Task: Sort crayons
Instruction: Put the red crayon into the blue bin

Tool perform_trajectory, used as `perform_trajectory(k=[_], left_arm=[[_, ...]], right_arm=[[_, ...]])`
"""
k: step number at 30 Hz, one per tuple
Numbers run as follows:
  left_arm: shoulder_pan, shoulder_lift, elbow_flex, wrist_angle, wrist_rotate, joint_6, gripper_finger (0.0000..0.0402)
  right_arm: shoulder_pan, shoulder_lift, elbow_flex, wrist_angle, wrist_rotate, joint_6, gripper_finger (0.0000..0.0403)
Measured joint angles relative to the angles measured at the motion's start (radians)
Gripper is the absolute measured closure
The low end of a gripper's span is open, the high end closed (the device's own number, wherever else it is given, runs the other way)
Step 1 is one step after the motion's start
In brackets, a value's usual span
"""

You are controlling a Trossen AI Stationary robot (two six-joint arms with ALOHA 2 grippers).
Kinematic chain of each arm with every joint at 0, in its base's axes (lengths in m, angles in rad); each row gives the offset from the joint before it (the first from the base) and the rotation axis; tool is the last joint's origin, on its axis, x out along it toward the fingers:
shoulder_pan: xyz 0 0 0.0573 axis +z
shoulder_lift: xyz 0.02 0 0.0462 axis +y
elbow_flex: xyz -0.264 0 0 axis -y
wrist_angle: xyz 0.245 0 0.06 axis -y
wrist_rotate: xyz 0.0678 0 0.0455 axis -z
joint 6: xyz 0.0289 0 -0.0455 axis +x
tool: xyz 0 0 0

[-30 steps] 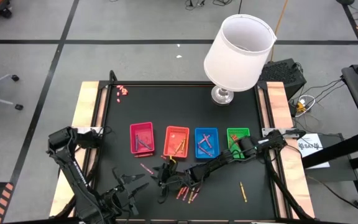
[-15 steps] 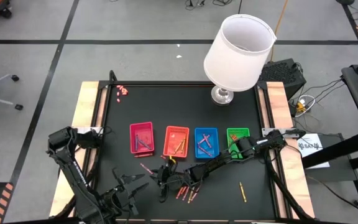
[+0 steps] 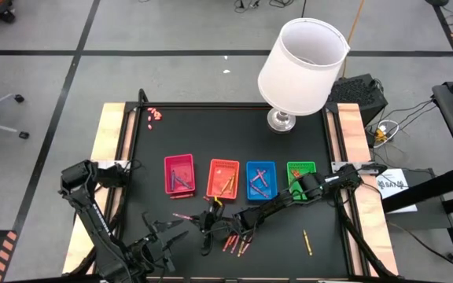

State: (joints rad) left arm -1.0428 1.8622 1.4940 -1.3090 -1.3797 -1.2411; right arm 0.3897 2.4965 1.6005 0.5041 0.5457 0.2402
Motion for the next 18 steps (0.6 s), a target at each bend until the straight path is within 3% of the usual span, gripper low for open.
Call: perform_trajectory(k=[11,18], left_arm=[[0.0,0.0,0.0,0.002,0.022,-0.001,0.0229],[0.0,0.0,0.0,0.002,0.023,-0.001,0.0229]], right_arm=[[0.034,-0.087,-0.004,-0.088,-0.001,-0.082,0.0396],[0.083,-0.222,-0.004,-0.309,0.0,-0.18,0.0396]])
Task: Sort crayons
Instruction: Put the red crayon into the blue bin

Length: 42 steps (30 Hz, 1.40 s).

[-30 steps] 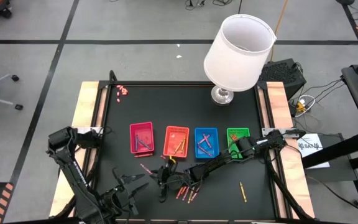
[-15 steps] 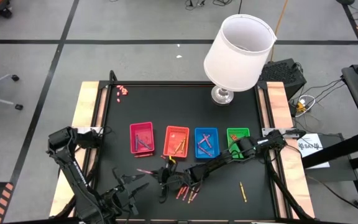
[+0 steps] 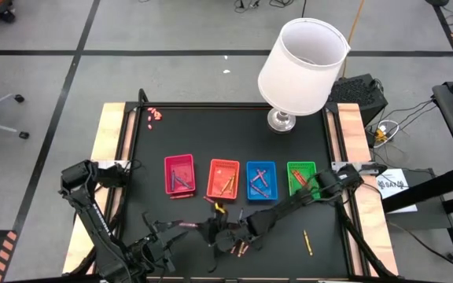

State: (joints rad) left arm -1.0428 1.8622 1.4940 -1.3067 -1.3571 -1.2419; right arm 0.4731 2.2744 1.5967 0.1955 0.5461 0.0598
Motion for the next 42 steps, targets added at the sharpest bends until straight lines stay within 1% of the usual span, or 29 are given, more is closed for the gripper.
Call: perform_trajectory(k=[6,12,22,26,34,39,42], left_arm=[[0.0,0.0,0.0,0.0,0.0,0.0,0.0229],[0.002,0.0,0.0,0.001,0.0,0.0,0.0229],[0.002,0.0,0.0,0.008,-0.007,0.0,0.0229],[0.002,0.0,0.0,0.008,-0.009,0.0,0.0229],[0.002,0.0,0.0,0.008,-0.013,0.001,0.0229],[0.002,0.0,0.0,0.008,-0.013,0.001,0.0229],[0.002,0.0,0.0,0.008,-0.013,0.001,0.0229]], right_arm=[[0.061,-0.14,0.002,-0.288,-0.001,-0.105,0.0396],[0.113,-0.249,0.002,-0.525,0.005,-0.148,0.0397],[0.165,-0.348,0.002,-0.839,0.003,-0.178,0.0397],[0.176,-0.366,0.002,-0.884,0.006,-0.235,0.0397],[0.178,-0.369,0.003,-0.882,0.005,-0.304,0.0397],[0.178,-0.369,0.003,-0.881,0.003,-0.218,0.0397],[0.178,-0.369,0.003,-0.882,0.003,-0.094,0.0397]])
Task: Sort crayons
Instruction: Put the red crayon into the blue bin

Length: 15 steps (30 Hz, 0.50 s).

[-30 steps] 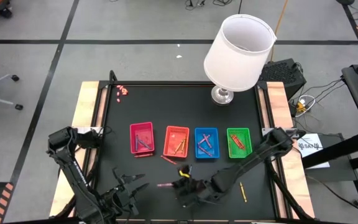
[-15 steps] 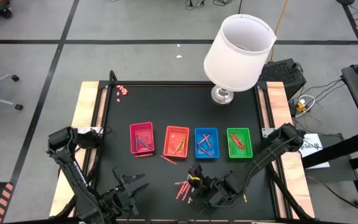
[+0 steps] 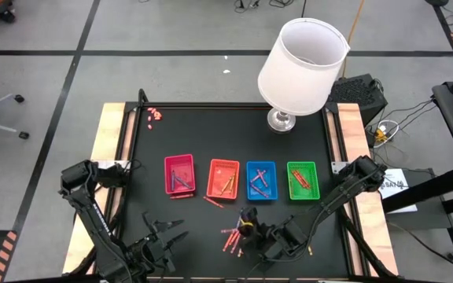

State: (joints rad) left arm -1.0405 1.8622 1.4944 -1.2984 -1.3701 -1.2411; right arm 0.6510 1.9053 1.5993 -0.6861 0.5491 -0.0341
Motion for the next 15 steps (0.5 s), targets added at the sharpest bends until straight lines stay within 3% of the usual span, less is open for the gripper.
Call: perform_trajectory(k=[6,15], left_arm=[[0.0,0.0,0.0,0.003,0.0,0.0,0.0229],[0.0,0.0,0.0,0.008,0.0,0.0,0.0229]], right_arm=[[0.004,0.0,0.0,-0.029,-0.001,0.27,0.0397],[0.006,0.0,0.0,-0.022,-0.002,0.451,0.0397]])
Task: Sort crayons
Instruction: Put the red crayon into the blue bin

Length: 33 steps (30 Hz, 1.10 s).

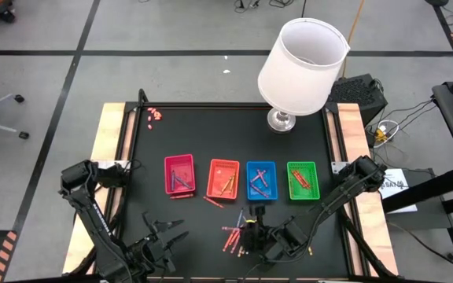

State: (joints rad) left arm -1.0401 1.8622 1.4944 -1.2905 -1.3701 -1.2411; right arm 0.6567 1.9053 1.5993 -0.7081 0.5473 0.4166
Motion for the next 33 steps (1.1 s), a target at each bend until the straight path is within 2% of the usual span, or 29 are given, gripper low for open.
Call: perform_trajectory(k=[9,13,19,25,27,33], left_arm=[[0.0,0.0,0.0,0.0,0.0,0.0,0.0229],[0.0,0.0,0.0,0.0,0.0,0.0,0.0229],[0.0,0.0,0.0,0.0,0.0,0.0,0.0229],[0.0,0.0,0.0,0.0,0.0,0.0,0.0229],[0.002,0.0,0.0,0.0,0.0,0.0,0.0229],[0.021,0.0,0.0,0.002,0.0,0.0,0.0229]], right_arm=[[-0.001,0.0,0.0,-0.087,0.008,-0.009,0.0396],[-0.002,-0.014,0.0,-0.191,0.066,0.055,0.0396],[-0.002,-0.081,0.001,-0.454,0.207,0.26,0.0396],[-0.016,-0.09,-0.008,-0.841,0.295,0.671,0.0396],[-0.023,-0.09,-0.042,-0.86,0.295,0.758,0.0396],[-0.056,-0.088,-0.16,-0.714,0.286,0.751,0.0396]])
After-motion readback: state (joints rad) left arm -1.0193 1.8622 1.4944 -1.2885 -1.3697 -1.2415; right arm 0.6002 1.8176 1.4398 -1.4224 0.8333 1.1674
